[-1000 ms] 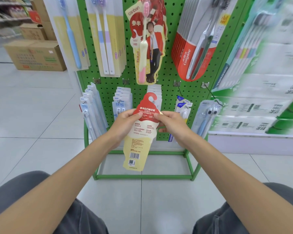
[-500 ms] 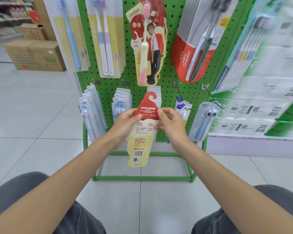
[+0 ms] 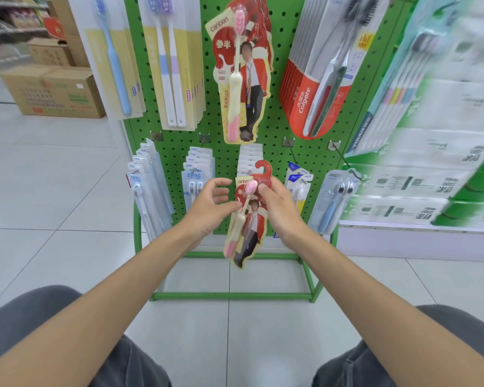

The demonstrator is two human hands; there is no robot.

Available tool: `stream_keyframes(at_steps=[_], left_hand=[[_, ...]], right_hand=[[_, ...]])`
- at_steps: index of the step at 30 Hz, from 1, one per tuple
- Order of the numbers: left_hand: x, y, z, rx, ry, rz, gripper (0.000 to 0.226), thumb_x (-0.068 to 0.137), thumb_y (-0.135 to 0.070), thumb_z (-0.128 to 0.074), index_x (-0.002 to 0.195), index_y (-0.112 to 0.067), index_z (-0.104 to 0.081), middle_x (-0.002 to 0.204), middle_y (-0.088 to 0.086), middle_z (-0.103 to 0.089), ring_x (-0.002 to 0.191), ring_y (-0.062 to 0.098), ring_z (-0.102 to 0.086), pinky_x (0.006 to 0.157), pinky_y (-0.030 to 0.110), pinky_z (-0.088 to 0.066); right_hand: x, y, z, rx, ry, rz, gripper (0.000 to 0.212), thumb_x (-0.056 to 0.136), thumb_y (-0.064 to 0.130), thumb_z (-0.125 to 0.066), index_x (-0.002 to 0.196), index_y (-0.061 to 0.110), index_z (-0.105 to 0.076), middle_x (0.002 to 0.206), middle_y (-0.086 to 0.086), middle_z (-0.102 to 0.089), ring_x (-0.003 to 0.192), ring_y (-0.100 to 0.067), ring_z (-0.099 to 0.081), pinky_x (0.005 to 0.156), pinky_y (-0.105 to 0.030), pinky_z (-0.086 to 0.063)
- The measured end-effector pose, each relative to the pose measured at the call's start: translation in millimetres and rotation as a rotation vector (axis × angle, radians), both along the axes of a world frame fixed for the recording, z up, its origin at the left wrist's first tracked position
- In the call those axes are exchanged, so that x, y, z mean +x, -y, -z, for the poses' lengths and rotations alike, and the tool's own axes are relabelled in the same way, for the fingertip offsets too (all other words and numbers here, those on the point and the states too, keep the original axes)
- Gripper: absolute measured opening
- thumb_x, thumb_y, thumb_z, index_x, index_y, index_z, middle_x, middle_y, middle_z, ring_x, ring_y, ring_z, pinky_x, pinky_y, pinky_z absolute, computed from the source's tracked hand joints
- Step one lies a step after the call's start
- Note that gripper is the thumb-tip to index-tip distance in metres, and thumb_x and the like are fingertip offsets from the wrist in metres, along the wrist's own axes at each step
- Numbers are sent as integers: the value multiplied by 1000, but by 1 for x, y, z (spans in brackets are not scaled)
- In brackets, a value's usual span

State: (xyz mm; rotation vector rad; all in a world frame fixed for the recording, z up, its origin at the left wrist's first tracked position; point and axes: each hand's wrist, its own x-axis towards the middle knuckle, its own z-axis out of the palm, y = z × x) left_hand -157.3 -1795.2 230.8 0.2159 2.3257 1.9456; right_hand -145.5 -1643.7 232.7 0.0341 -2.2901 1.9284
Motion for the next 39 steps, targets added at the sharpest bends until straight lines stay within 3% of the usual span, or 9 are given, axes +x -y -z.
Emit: stream_keyframes(at_steps=[4, 8, 13, 19, 22, 24, 29, 34, 39], left_hand=[[2, -4, -3, 1, -68, 7, 38, 89, -16, -70, 116, -33, -49, 107, -3, -67, 100, 7, -63, 77, 18, -52], [5, -8, -13, -88, -108, -24, 32, 87, -18, -72, 104, -36, -52, 98, 2, -70, 94, 18, -68, 80, 33, -56], [5, -19, -59, -144, -214, -78, 41, 86, -23, -75, 121, -25, -56, 93, 2, -70, 87, 19, -69, 83, 45, -58], [8, -18, -137, -99, -295, -15, 43, 84, -17, -77, 120, -24, -56, 100, -4, -71, 87, 12, -70, 78, 33, -59], [5, -10, -174, -152, -319, 9, 51, 82, -4, -74, 122, -27, -52, 108, -5, -62, 97, 10, -62, 73, 21, -51], [2, -7, -196, -230, -443, -52, 45, 85, 4, -64, 121, -23, -59, 106, -5, -62, 98, 9, -60, 70, 14, -48], [-16, -9, -245, -204, -603, -238, 31, 90, 4, -53, 109, -20, -63, 98, -10, -61, 92, 5, -57, 73, 15, -46], [-43, -21, -282, -174, -642, -326, 28, 91, 3, -53, 107, -18, -61, 97, -11, -58, 91, 3, -54, 76, 12, -43], [-72, -33, -293, -260, -532, -277, 32, 95, -17, -60, 127, -15, -54, 123, -1, -55, 77, 0, -51, 56, 7, -41]], right_hand=[[2, -1, -8, 76, -70, -59, 24, 98, 16, -43, 105, 12, -65, 91, -8, -68, 79, -21, -60, 83, -45, -51], [6, -14, -29, 194, -112, -81, 22, 98, 5, -47, 105, 10, -68, 97, -10, -73, 90, -25, -68, 87, -41, -55], [3, -24, -90, 363, -282, -10, 40, 98, 13, -54, 136, 27, -51, 104, -8, -69, 91, -19, -67, 79, -34, -58], [7, -26, -181, 579, -448, 79, 30, 98, 18, -56, 127, 18, -64, 100, 4, -72, 86, -9, -68, 81, -32, -58], [13, -28, -227, 646, -515, 79, 29, 98, 19, -56, 126, 17, -64, 87, 6, -71, 61, -2, -61, 57, -17, -53], [15, -32, -260, 647, -551, 113, 30, 98, 17, -56, 127, 16, -64, 85, 4, -70, 56, -7, -57, 49, -21, -50], [3, -45, -346, 589, -609, 165, 25, 99, 15, -54, 121, 16, -64, 90, -9, -71, 84, -35, -69, 66, -47, -58], [-28, -45, -413, 648, -723, 263, 27, 98, 12, -53, 123, 12, -64, 106, -2, -68, 87, -13, -65, 66, -19, -56], [-76, -35, -427, 705, -685, 299, 28, 99, 12, -52, 125, 11, -62, 112, -3, -66, 87, -18, -67, 69, -26, -59]])
